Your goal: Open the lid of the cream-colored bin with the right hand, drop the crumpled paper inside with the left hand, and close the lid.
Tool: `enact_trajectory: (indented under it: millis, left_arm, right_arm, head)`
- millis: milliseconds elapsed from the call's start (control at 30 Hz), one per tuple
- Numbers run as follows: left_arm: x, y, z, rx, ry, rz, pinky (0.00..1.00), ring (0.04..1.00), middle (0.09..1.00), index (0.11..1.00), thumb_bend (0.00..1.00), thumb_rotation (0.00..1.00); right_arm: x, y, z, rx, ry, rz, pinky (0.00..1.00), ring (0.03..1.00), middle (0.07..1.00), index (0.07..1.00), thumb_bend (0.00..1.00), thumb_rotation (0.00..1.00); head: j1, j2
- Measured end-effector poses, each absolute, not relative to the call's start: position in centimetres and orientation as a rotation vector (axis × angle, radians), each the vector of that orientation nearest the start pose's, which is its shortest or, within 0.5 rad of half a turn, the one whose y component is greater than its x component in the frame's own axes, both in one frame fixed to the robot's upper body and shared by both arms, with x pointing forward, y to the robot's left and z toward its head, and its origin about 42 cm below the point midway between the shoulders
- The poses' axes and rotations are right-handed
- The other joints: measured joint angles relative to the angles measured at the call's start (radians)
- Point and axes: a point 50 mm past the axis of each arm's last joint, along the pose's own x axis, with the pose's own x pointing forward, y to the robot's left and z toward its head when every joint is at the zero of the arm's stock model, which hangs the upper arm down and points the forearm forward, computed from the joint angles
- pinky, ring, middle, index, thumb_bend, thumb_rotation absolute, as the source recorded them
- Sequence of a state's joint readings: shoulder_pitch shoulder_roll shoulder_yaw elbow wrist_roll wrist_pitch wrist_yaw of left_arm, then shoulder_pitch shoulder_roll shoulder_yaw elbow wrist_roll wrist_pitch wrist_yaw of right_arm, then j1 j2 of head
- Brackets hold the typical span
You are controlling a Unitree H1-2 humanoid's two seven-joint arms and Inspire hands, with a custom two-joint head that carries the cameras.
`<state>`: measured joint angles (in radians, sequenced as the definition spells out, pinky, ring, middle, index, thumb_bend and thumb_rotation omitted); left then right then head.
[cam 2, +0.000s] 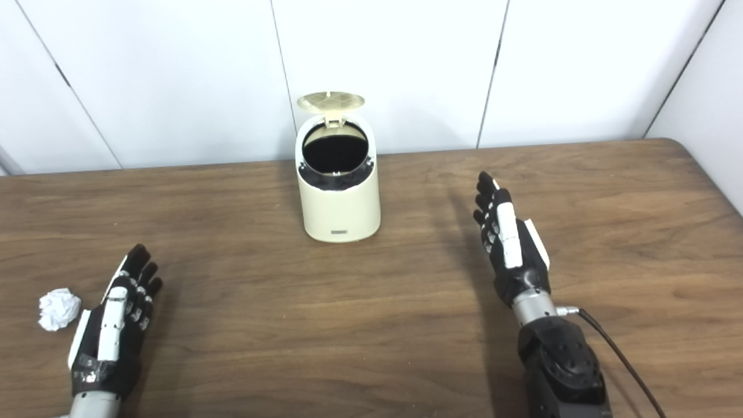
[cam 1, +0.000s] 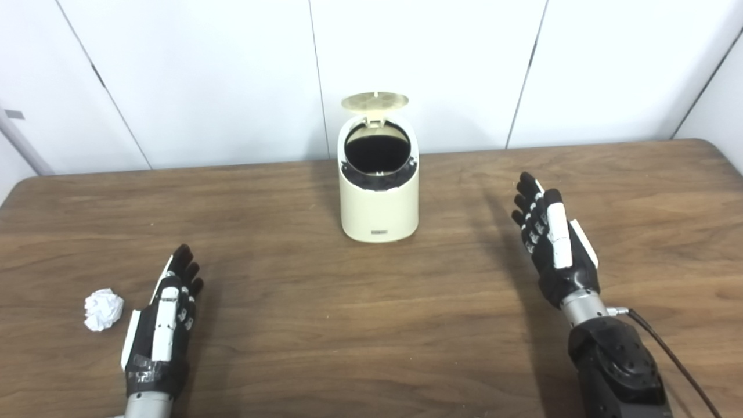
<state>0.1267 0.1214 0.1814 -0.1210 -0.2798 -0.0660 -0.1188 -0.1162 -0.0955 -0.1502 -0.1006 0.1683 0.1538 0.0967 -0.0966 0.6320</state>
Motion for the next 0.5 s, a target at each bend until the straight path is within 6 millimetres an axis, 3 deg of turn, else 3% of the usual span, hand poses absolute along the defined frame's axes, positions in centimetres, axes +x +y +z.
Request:
enact_trajectory:
  millis: [500]
  left_arm:
    - [23.50, 30.30, 11.18, -0.133, -0.108, 0.095, 1.00, 1.000, 0.993, 0.966, 0.27, 0.81]
  right_arm:
    - [31.03, -26.57, 14.60, 0.052, -0.084, -0.012, 1.00, 1.000, 0.984, 0.942, 0.54, 1.00]
  head:
    - [0.020, 0.002]
